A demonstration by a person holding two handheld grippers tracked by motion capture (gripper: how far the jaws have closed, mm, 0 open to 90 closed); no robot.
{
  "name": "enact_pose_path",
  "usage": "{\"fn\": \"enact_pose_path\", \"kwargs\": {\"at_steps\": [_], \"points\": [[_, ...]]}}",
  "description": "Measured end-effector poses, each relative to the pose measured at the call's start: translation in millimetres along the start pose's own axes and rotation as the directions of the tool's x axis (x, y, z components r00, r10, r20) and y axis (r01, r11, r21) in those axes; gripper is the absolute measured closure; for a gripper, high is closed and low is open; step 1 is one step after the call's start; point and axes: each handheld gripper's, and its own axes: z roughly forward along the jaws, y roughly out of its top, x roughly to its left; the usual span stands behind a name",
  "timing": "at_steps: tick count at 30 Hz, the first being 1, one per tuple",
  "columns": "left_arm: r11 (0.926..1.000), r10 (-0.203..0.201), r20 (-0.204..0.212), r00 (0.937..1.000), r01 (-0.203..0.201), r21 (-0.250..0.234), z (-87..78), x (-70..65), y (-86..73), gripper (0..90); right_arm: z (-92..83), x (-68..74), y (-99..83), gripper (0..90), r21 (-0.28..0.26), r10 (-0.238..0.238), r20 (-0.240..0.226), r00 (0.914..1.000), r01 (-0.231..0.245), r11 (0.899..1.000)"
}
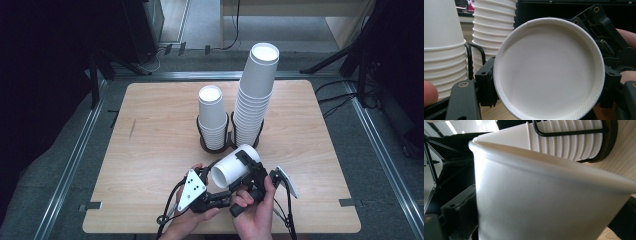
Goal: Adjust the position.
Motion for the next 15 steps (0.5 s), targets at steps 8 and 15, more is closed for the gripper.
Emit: {"fn": "enact_pose_path", "kwargs": {"at_steps": [8,15], "points": [[0.9999,-0.010,0.017,0.9998,0.010,0.003,1.0,2.2,-1.0,23.1,-1.1,-0.5,1.1,8.0,0.001,0.021,-0.011,0.9997,-0.021,1.000],[1.0000,-0.006,0.026,0.9996,0.005,0.007,1.6,4.4,-1.5,22.1,-1.7,-0.7,0.4,11.8,0.005,0.018,-0.020,0.9996,-0.018,1.000]]}}
